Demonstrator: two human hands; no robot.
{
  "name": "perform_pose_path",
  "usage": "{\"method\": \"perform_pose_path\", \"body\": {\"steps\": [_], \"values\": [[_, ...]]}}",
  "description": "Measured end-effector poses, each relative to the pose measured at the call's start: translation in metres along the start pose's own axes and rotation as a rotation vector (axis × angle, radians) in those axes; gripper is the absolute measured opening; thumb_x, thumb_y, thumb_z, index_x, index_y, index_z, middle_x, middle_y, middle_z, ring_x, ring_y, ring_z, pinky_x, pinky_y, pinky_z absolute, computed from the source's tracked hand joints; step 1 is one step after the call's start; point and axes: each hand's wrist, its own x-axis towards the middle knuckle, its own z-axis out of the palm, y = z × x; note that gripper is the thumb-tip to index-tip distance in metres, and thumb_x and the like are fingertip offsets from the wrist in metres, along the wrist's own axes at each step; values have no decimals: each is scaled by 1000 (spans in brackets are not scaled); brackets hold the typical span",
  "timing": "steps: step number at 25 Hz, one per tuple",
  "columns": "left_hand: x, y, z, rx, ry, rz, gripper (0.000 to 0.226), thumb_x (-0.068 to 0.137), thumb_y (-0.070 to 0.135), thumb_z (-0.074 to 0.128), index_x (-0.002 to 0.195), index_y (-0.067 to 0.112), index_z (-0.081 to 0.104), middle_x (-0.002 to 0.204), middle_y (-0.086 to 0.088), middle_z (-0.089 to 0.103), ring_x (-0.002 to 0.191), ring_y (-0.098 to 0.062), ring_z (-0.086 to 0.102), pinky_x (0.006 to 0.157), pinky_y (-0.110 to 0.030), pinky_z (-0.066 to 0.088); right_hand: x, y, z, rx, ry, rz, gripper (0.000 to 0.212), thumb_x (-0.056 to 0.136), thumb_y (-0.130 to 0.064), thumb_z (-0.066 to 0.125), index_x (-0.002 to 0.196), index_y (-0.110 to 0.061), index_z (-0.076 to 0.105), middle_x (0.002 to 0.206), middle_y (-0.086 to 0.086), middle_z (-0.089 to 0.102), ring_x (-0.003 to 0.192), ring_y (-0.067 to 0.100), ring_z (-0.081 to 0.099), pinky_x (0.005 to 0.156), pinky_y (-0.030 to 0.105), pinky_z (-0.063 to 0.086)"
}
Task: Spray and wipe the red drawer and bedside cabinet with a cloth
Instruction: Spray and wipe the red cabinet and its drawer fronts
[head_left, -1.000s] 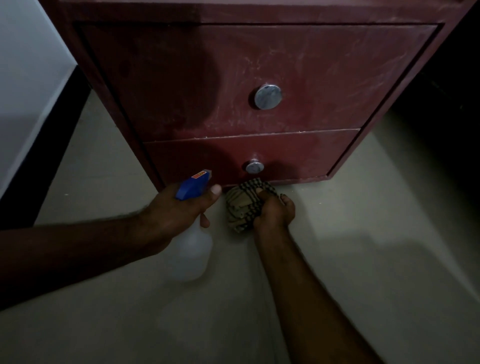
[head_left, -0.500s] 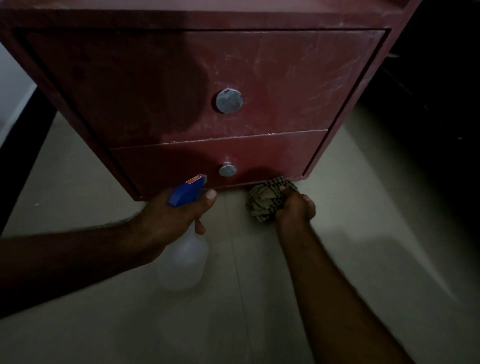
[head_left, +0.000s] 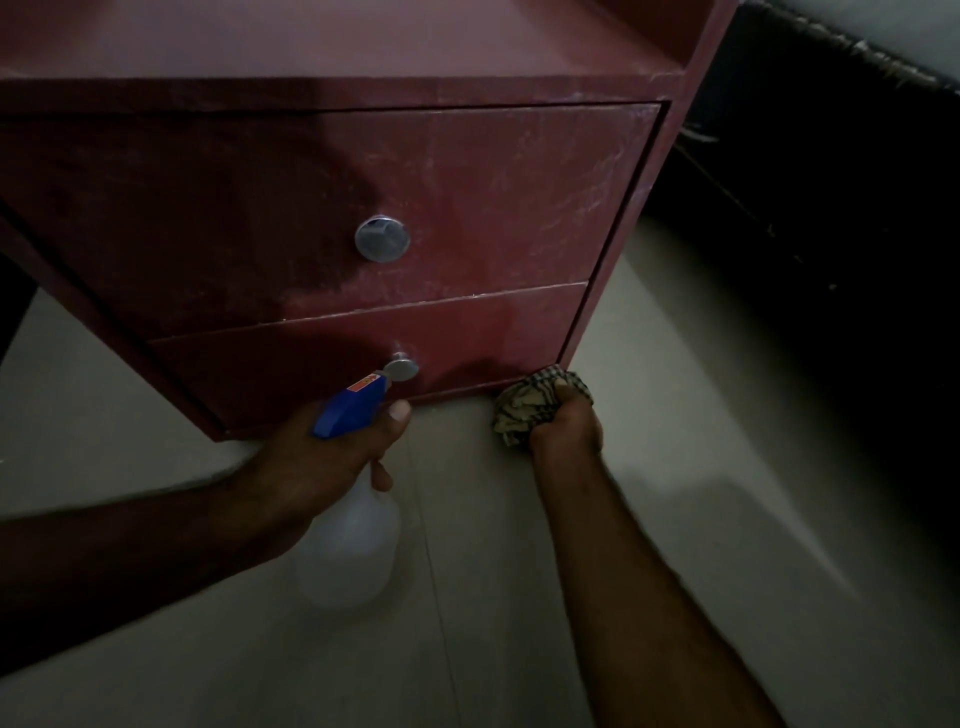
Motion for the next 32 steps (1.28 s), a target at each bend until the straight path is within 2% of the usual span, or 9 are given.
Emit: {"method": "perform_pose_path", "body": {"steps": [8, 11, 13, 16, 19, 24, 26, 29, 32], "values": [[8, 20, 17, -38, 29, 110, 42, 80, 62, 70, 90, 22, 68, 69, -13, 72, 60, -11, 67, 66, -31, 48, -15, 3, -1, 33, -68, 55, 40, 94, 7, 48, 132, 14, 59, 135, 34, 60, 122, 53, 60, 110, 63, 45], [11, 24, 29, -60, 48, 108, 48, 78, 67, 69, 97, 23, 67, 66, -12, 69, 57, -9, 65, 65, -32, 49, -24, -3, -2, 44, -108, 78, 21, 97, 3, 45, 110, 1, 62, 122, 28, 57, 95, 39, 61, 87, 48, 51], [15, 29, 39, -64, 101, 120, 53, 81, 68, 67, 100, 18, 70, 62, -10, 66, 57, -8, 64, 68, -31, 48, -26, -9, 2, 57, -104, 77, 20, 96, 5, 46, 104, 0, 63, 122, 28, 59, 90, 36, 62, 84, 48, 54], [17, 37, 53, -16, 198, 176, 62, 88, 64, 65, 81, 3, 65, 55, -8, 64, 48, -4, 60, 54, -22, 47, -31, -13, 1, 53, -53, 24, 36, 91, 9, 53, 125, 11, 64, 127, 30, 67, 110, 44, 68, 101, 58, 54], [11, 37, 63, -71, 222, 220, 64, 88, 63, 67, 78, 0, 64, 59, -14, 65, 46, -11, 62, 45, -15, 45, -34, -17, -8, 28, -13, -37, 39, 87, 11, 56, 124, 9, 66, 121, 29, 70, 109, 47, 69, 95, 58, 58], [-2, 33, 69, -167, 105, 198, 55, 88, 65, 64, 88, 10, 70, 73, -11, 72, 54, -21, 68, 58, -16, 50, -32, -23, -13, 87, 29, -48, 42, 88, 13, 54, 128, 6, 65, 124, 26, 70, 110, 46, 70, 97, 59, 56], [-7, 35, 71, -243, 61, 206, 48, 86, 65, 67, 104, 20, 73, 80, -7, 74, 55, -23, 68, 60, -18, 53, -38, -22, -7, 81, 9, -49, 43, 90, 12, 51, 131, 7, 63, 128, 28, 68, 109, 45, 69, 99, 58, 55], [-14, 36, 70, -334, 41, 207, 41, 78, 66, 67, 111, 42, 71, 83, 0, 75, 64, -28, 74, 69, -33, 59, -53, -22, 9, 85, -18, -48, 42, 91, 9, 45, 129, 8, 62, 126, 30, 67, 105, 49, 69, 91, 62, 58], [-19, 32, 67, -335, 95, 194, 53, 77, 68, 65, 111, 28, 73, 83, -2, 75, 66, -27, 74, 74, -39, 56, -59, -24, 22, 90, 11, -72, 45, 91, 8, 42, 131, 9, 61, 127, 33, 66, 108, 55, 67, 92, 69, 55]]}}
